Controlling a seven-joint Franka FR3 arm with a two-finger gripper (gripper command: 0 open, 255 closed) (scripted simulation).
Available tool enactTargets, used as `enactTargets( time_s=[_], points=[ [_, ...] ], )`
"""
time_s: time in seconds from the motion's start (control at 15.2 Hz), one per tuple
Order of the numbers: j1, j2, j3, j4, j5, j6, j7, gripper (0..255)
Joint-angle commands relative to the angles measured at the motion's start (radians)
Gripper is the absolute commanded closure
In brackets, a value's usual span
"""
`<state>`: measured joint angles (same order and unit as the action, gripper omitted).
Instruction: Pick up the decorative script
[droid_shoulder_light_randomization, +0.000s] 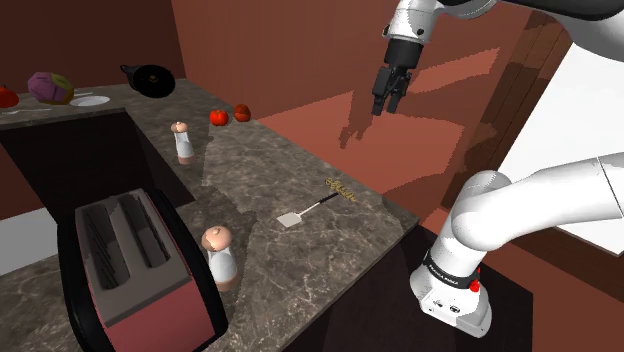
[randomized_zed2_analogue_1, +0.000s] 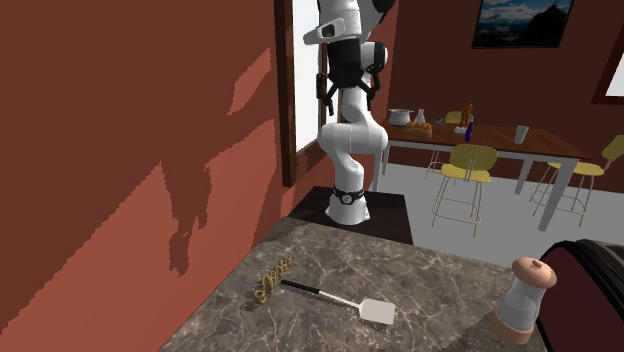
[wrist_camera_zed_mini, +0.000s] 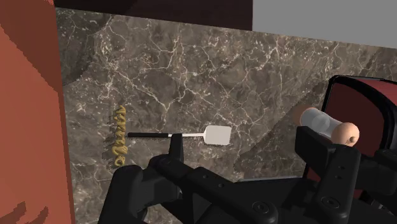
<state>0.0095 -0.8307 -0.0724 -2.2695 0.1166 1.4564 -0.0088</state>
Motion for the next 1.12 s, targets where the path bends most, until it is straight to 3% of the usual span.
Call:
enactTargets(
  time_s=[0.0,0.53,1.06],
  points=[
    [0.0,0.0,0.0,0.0,0.0,0.0,0.0,0],
    [-0.025,0.082,-0.058,-0.179,-0.052,0.253,-0.087,0],
    [-0.043,0.26,-0.128,-0.277,-0.086,0.526,-0.173,0]
  ],
)
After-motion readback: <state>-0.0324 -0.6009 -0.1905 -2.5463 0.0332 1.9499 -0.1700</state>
